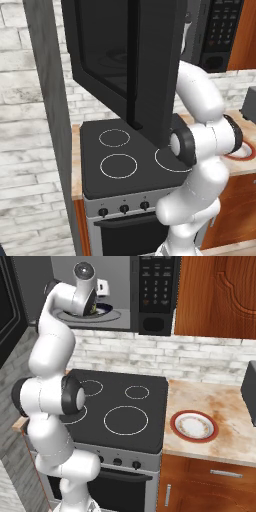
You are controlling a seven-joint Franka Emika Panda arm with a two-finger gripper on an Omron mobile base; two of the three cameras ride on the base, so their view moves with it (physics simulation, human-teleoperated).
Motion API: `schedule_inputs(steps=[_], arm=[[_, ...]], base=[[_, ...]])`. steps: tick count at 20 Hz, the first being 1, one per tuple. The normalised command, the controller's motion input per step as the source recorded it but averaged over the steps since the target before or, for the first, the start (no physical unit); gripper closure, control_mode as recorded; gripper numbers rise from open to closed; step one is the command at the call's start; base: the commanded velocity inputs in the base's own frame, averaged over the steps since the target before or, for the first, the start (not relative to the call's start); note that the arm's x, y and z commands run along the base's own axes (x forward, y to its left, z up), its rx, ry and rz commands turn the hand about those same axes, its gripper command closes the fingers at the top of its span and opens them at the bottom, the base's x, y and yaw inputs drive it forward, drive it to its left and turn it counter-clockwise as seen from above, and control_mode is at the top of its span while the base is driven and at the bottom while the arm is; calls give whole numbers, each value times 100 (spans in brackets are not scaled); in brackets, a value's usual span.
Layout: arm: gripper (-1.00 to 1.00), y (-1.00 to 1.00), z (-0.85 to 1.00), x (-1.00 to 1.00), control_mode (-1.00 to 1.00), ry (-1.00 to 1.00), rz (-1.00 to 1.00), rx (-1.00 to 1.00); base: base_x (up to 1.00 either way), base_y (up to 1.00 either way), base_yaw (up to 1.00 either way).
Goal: Pick the potato from the counter and place it in the microwave. Then turn on the microwave.
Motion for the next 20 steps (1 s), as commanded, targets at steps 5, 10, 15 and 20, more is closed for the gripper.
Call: schedule_inputs(steps=[5, 10, 15, 20], arm=[[-100, -43, 18, -96, -100, 0, -8, 8], [-100, -35, 13, -100, -100, 0, -9, 4], [-100, -24, 0, -100, -100, 0, -9, 1], [-100, -13, -5, -100, -100, 0, -11, 0]], base=[[0, 0, 0], [0, 0, 0], [0, 0, 0], [0, 0, 0]])
